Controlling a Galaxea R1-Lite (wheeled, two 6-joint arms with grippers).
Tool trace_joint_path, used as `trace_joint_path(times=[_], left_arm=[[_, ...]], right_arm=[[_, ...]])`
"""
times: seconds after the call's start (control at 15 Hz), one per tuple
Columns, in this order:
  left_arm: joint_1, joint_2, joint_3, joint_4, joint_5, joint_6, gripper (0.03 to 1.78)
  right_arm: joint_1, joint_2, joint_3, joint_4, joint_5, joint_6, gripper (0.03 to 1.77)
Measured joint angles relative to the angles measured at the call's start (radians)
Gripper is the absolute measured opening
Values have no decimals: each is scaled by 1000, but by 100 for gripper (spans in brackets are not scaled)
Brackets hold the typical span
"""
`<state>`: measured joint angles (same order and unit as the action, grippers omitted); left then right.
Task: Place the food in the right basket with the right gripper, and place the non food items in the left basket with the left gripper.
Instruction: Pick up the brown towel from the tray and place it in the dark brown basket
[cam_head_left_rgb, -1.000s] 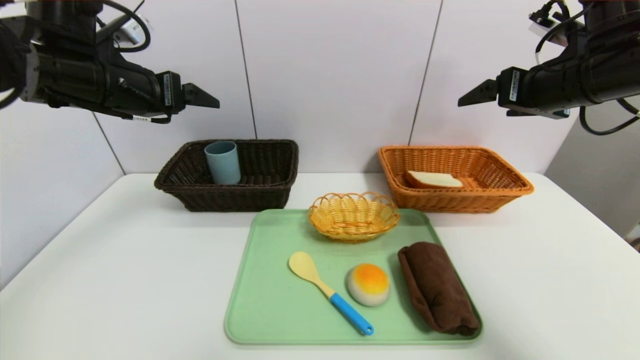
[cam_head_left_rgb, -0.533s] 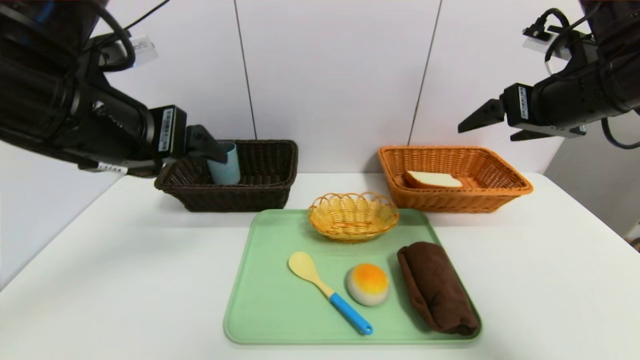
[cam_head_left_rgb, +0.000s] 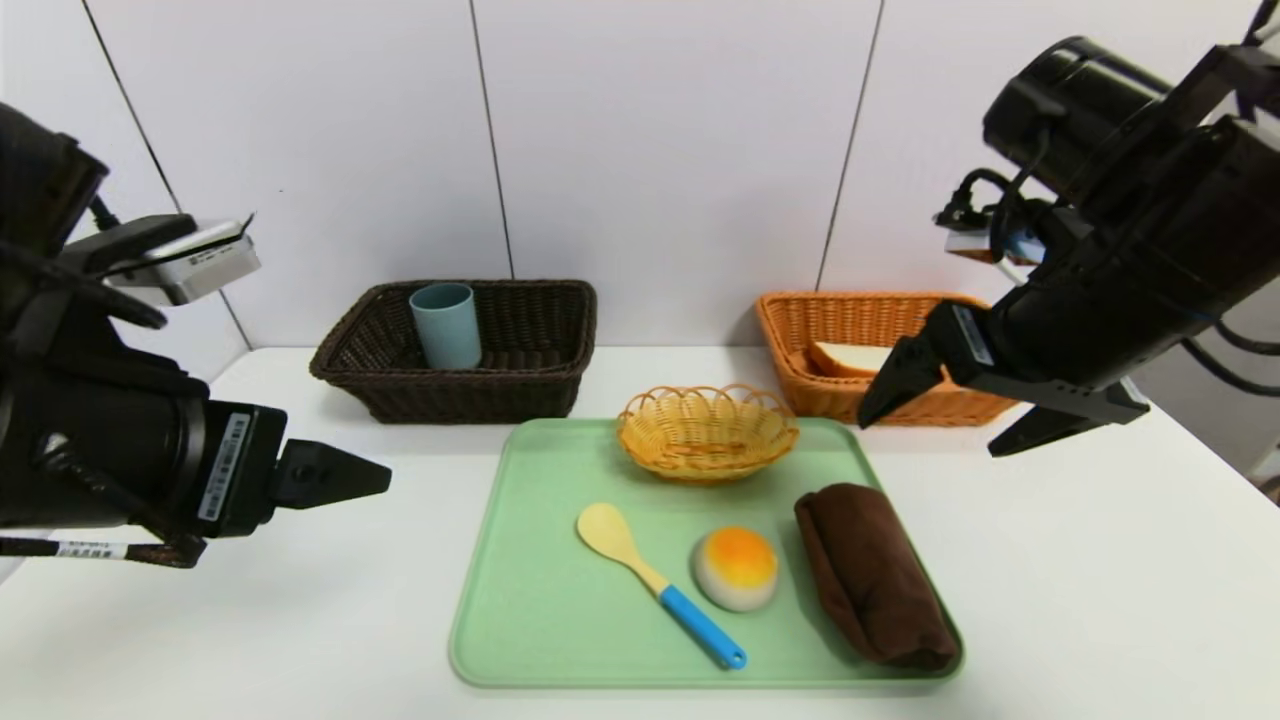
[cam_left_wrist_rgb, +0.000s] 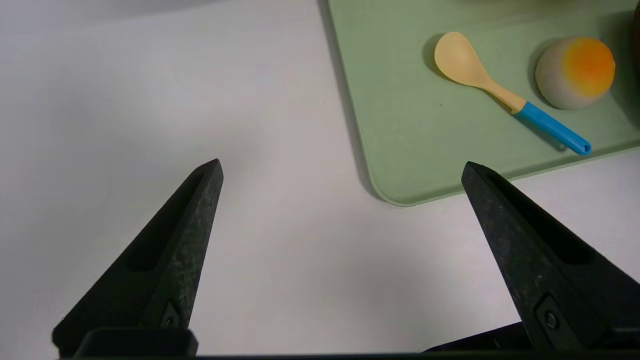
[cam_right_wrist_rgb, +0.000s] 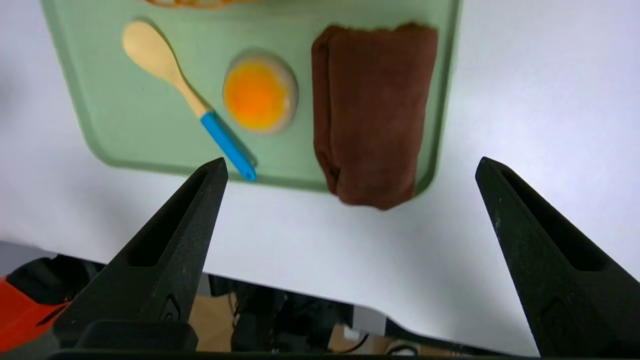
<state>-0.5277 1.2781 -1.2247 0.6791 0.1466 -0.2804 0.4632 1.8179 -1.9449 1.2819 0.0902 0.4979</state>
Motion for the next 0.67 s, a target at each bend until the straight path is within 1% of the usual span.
trace_joint_path(times=[0.07, 0.2, 0.67], left_arm=[[0, -31, 37, -23, 0, 2, 169], [0, -80, 74, -33, 0, 3, 169], [0, -130, 86, -34, -1, 10, 169]], right_arm=[[16, 21, 0, 26, 0, 22, 171], [34, 60, 0, 61, 0, 32, 171], [39, 186, 29, 66, -2, 52, 171]])
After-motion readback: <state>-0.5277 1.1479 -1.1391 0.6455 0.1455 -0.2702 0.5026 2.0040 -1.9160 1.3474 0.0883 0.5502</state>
